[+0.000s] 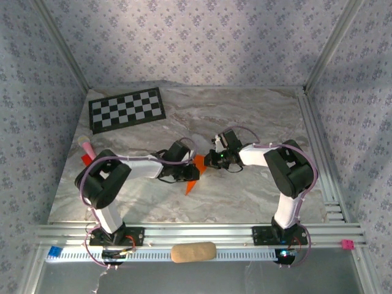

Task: Fold a paper plane with a square sheet of paper (pick it up from the middle)
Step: Fold the wing for the fifth time at the center of the table.

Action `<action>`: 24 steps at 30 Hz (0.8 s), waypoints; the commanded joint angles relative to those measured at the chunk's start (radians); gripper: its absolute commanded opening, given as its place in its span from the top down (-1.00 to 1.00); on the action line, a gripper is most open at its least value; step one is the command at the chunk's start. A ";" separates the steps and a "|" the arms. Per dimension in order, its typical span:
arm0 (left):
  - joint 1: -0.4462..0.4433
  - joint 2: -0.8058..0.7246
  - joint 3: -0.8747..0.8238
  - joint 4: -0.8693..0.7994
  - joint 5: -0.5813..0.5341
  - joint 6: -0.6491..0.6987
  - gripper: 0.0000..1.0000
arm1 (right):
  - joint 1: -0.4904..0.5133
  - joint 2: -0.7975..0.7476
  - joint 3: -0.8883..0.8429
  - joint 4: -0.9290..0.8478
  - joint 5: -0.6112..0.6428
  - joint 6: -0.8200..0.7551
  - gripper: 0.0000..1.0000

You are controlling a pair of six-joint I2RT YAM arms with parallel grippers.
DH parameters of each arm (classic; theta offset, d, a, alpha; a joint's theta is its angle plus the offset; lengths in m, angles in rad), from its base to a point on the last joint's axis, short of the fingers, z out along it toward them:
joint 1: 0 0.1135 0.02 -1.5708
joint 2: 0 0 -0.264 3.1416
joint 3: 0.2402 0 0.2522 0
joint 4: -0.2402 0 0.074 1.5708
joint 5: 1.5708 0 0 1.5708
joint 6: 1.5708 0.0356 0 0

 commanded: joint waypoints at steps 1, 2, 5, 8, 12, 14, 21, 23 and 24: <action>-0.004 -0.034 -0.070 -0.049 0.008 0.011 0.66 | -0.013 0.045 -0.028 -0.075 0.096 -0.028 0.83; -0.004 -0.043 -0.085 -0.049 0.008 0.010 0.66 | -0.014 0.045 -0.028 -0.077 0.094 -0.028 0.83; -0.004 -0.077 -0.123 -0.064 0.007 0.015 0.66 | -0.016 0.042 -0.026 -0.083 0.095 -0.032 0.83; -0.008 -0.111 -0.148 -0.087 0.015 0.031 0.65 | -0.017 0.039 -0.025 -0.089 0.098 -0.031 0.83; -0.010 -0.146 -0.162 -0.139 0.010 0.058 0.64 | -0.016 0.036 -0.026 -0.090 0.103 -0.028 0.83; -0.011 -0.164 -0.167 -0.152 0.003 0.065 0.65 | -0.016 0.034 -0.028 -0.090 0.104 -0.027 0.83; -0.005 -0.264 -0.146 -0.102 -0.041 0.010 0.63 | -0.012 0.024 -0.029 -0.096 0.108 -0.025 0.83; -0.001 -0.269 -0.127 -0.073 -0.029 -0.008 0.63 | -0.013 0.022 -0.030 -0.097 0.110 -0.025 0.83; -0.001 -0.264 -0.115 -0.056 -0.020 -0.015 0.62 | -0.013 0.021 -0.031 -0.098 0.110 -0.027 0.83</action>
